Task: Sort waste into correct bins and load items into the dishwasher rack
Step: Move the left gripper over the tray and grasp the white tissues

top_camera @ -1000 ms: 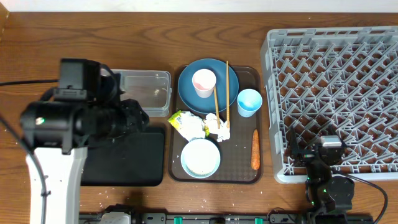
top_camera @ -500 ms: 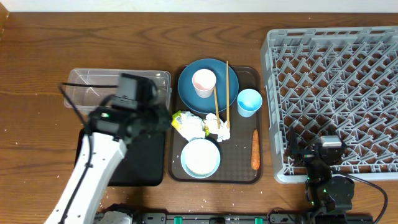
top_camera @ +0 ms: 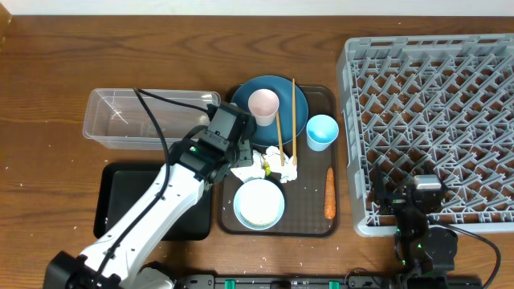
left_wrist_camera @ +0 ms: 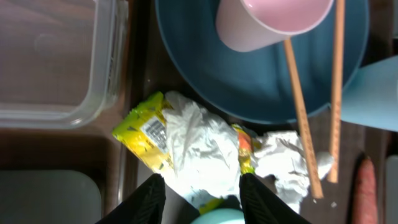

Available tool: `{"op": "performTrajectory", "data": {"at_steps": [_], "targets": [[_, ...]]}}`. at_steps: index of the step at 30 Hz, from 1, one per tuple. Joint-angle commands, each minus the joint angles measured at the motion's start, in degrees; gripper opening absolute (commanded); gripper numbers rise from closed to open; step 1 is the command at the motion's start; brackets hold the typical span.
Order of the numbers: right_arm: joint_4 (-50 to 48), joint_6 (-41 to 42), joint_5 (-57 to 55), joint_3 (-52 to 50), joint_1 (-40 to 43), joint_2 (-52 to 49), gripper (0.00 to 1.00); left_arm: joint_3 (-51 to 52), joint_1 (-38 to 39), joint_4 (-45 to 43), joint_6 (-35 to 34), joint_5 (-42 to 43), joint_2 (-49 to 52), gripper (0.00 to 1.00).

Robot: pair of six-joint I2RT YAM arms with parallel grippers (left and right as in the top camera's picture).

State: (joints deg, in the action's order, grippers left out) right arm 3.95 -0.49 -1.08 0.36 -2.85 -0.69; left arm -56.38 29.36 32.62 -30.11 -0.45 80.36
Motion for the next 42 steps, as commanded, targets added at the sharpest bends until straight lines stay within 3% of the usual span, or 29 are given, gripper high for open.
{"op": "performTrajectory", "data": {"at_steps": [1, 7, 10, 11, 13, 15, 16, 19, 28, 42], "targets": [[0.22, -0.22, 0.02, -0.04, 0.55, 0.31, 0.99, 0.68, 0.09, -0.22, -0.63, -2.21, 2.21, 0.42], [0.22, -0.22, 0.02, -0.04, 0.55, 0.31, 0.99, 0.66, 0.09, -2.34, -0.63, -2.12, 10.19, 0.54], [0.22, -0.22, 0.02, -0.04, 0.55, 0.31, 0.99, 0.66, 0.07, -2.32, -0.63, -1.7, 13.05, 0.55], [0.22, -0.22, 0.02, -0.04, 0.55, 0.31, 0.99, 0.66, 0.07, -2.32, -0.63, -1.51, 13.35, 0.57], [0.22, -0.22, 0.02, -0.04, 0.55, 0.31, 0.99, 0.66, 0.09, -2.32, -0.63, -1.22, 13.42, 0.76], [0.22, -0.22, 0.02, -0.04, 0.55, 0.31, 0.99, 0.66, 0.09, -2.32, -0.63, -1.11, 13.4, 0.78], [0.22, -0.22, 0.02, -0.04, 0.55, 0.31, 0.99, 0.66, 0.09, -2.29, -0.66, -1.11, 13.42, 0.78], [0.22, -0.22, 0.02, -0.04, 0.55, 0.31, 0.99, 0.66, 0.09, -2.29, -1.53, -1.07, 13.7, 0.63], [0.22, -0.22, 0.02, -0.04, 0.55, 0.31, 0.99, 0.66, 0.24, -2.34, -3.87, -0.55, 14.51, 0.44], [0.22, -0.22, 0.02, -0.04, 0.55, 0.31, 0.99, 0.68, 0.24, -2.01, -4.57, 3.58, 14.51, 0.44]]}}
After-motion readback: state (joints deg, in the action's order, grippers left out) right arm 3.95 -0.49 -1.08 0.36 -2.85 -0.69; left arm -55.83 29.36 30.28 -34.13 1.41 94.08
